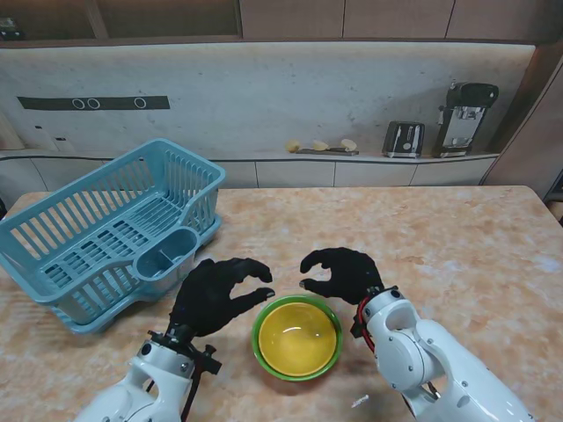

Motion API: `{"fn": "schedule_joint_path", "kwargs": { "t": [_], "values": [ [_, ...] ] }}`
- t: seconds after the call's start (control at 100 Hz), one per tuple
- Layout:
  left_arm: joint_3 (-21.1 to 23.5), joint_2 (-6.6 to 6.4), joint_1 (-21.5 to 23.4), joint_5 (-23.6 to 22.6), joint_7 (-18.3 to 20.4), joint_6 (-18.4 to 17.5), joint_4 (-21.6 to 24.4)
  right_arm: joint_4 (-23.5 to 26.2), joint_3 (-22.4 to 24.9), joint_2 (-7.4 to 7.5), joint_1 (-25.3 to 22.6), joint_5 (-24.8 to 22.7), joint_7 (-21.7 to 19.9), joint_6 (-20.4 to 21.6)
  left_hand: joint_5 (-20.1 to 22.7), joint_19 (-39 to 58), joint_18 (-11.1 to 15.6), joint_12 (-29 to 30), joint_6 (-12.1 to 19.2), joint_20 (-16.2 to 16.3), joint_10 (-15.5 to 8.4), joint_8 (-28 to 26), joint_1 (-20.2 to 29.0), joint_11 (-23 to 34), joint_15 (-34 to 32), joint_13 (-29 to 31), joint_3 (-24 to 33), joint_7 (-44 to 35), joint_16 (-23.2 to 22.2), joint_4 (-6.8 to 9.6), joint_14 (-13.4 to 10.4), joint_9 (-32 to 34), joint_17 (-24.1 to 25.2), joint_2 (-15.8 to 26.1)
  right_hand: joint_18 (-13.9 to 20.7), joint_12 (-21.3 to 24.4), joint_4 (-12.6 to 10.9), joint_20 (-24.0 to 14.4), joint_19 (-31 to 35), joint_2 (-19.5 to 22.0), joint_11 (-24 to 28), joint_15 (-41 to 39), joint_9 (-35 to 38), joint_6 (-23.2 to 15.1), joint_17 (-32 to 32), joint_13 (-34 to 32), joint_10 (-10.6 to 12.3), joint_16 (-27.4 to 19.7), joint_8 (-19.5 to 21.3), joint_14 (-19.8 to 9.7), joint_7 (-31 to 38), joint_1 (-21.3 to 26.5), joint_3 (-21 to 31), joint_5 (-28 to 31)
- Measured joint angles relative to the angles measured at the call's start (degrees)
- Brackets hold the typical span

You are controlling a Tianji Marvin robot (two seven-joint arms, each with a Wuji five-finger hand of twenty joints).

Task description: Stack bowls and put them on the dishrack

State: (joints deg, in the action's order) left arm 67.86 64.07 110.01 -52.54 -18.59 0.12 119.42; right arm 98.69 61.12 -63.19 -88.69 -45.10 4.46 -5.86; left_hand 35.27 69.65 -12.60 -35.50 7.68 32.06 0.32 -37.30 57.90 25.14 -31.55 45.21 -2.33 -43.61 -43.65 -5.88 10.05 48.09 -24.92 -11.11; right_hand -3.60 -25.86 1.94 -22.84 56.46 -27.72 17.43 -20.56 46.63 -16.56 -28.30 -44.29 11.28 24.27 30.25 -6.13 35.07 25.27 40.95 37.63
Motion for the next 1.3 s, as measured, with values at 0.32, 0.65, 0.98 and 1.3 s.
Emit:
{"fn": "schedule_joint_path", "kwargs": {
  "t": [0.32, 0.65, 0.98, 1.3],
  "values": [
    [-2.05, 0.06, -2.22, 2.05, 0.37, -0.51, -1.9, 7.11, 6.8, 0.31, -8.2, -5.1, -0.83, -2.33, -0.08, -4.4, 0.0, 0.0, -0.01, -2.22, 0.45, 0.0, 0.0, -1.29, 2.42, 0.0, 0.0, 0.65, 1.47, 0.0, -0.32, -0.04, 0.76, 0.0, 0.0, 0.0, 0.0, -0.06, 0.52, 0.0, 0.05, -0.82, 0.07, -0.73, -0.47, -0.08, 0.0, 0.0, 0.0, 0.0, 1.31, -0.51, -0.18, 0.66],
    [-4.18, 0.32, -4.19, 4.19, 0.18, 0.77, -3.68, 10.74, 10.34, 0.8, -12.53, -7.68, -2.9, -4.74, -0.97, -9.4, 0.13, 2.45, -1.57, -4.63, 1.29, 0.0, -0.01, -3.72, 7.31, -1.92, 0.0, 3.41, 5.58, 0.0, -1.09, -2.0, 1.65, 0.0, 0.0, -0.03, 0.0, -0.08, 0.53, -0.04, 0.05, -0.83, 0.08, -0.89, -0.52, -0.09, 0.0, 0.0, -0.63, 0.0, 2.05, -0.51, -0.18, 0.66],
    [-8.23, 0.52, -8.23, 6.96, 1.9, 1.76, -7.15, 13.98, 14.82, 0.81, -16.99, -11.21, -2.8, -8.18, -1.53, -15.98, 2.01, 7.8, -6.21, -7.52, 2.85, 2.89, -2.4, -7.19, 12.27, -5.47, -0.08, 11.12, 12.22, 0.0, -1.2, -6.19, 2.9, 0.04, 0.0, -0.6, 0.0, -0.08, 0.54, -0.13, 0.06, -0.83, 1.22, -1.52, -0.52, -0.1, 0.0, 0.0, -1.28, 0.01, 3.93, -0.51, -0.18, 0.71],
    [-10.42, 0.74, -11.56, 10.72, 5.71, 3.65, -10.57, 15.32, 17.86, 0.73, -19.98, -12.33, -1.12, -9.93, -2.23, -22.11, 0.24, 11.8, -10.74, -9.73, 5.61, 8.94, -4.75, -9.65, 14.81, -11.2, 0.19, 17.68, 17.92, 1.35, -0.05, -9.83, 5.98, 0.18, 0.0, -0.61, -0.02, -0.09, 0.54, -1.2, 0.05, -0.59, 1.22, -1.65, -0.46, -0.1, 0.02, 0.0, -1.98, 0.02, 4.76, -0.51, -0.16, 0.71]
  ]
}}
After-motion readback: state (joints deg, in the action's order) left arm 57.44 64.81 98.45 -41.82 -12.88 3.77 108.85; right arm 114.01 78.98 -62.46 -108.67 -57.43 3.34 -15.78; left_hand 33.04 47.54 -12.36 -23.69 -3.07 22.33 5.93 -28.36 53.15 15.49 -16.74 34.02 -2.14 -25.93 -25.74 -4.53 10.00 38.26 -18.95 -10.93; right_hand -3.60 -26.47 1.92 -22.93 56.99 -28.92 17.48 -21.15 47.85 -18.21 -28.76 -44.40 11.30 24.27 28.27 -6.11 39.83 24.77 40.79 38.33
